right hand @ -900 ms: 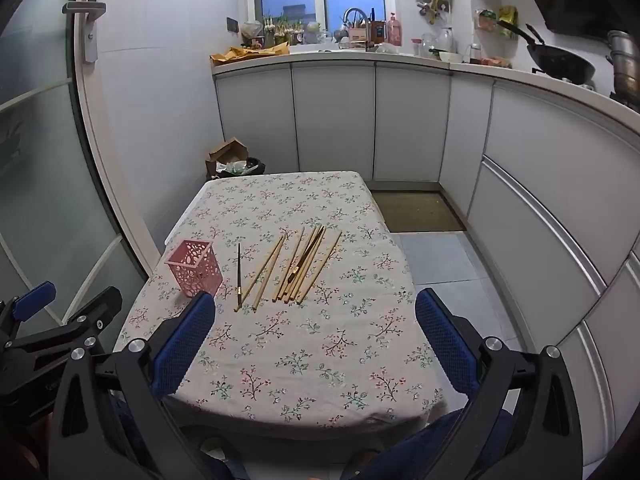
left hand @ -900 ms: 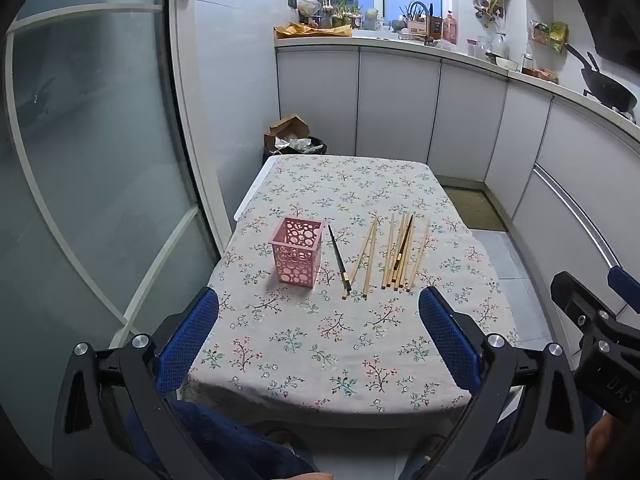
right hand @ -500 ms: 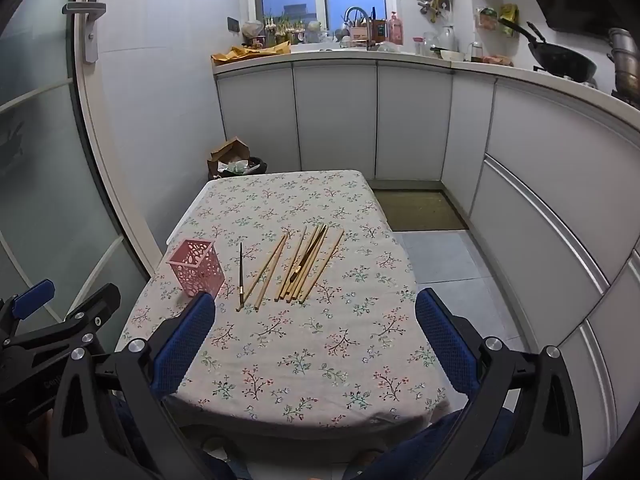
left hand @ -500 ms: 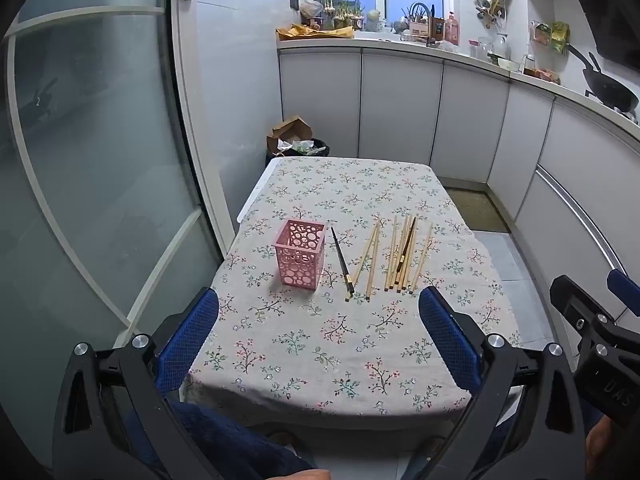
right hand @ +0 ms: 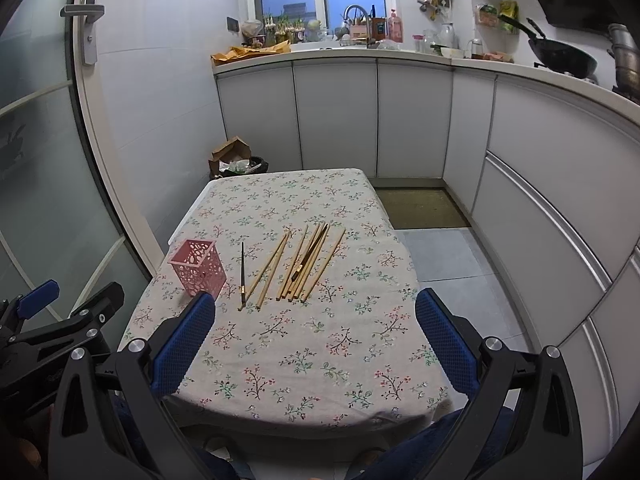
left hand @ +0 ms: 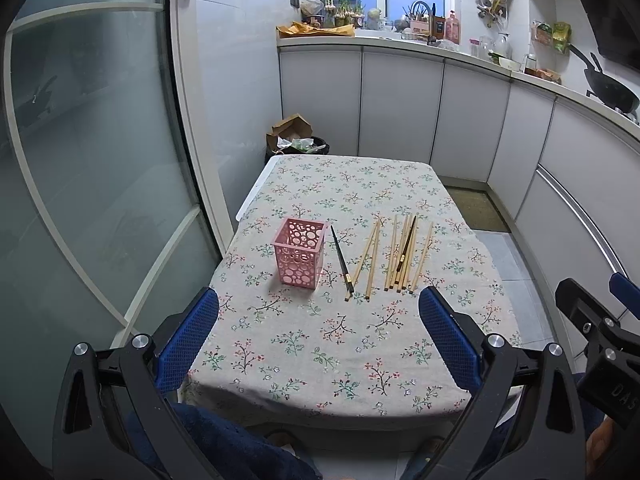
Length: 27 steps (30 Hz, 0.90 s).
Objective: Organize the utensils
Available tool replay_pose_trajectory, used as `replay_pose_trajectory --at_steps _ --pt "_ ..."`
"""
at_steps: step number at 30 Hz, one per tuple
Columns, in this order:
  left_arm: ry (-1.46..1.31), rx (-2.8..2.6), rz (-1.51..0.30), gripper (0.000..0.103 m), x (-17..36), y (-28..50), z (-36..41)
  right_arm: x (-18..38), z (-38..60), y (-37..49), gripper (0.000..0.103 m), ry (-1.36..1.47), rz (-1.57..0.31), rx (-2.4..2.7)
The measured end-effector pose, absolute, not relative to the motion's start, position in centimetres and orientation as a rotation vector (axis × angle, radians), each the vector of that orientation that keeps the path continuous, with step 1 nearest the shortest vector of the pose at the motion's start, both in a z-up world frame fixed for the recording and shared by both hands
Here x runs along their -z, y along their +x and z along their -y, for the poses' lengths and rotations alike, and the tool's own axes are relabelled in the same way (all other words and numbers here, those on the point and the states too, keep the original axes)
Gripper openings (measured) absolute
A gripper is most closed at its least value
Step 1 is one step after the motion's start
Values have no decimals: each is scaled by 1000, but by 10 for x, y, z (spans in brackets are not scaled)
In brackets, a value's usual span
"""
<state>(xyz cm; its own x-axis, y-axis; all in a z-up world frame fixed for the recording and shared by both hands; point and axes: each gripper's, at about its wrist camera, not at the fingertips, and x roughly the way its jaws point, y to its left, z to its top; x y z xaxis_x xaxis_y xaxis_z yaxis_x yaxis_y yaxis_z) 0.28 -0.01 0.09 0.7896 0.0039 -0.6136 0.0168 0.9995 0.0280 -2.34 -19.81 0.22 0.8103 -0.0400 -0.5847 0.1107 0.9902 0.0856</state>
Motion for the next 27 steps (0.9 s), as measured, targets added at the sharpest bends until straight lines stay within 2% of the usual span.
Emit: replay_pose_trajectory --at_steps 27 --pt "29 30 -660 96 -2 1 4 -5 203 -25 97 115 -613 82"
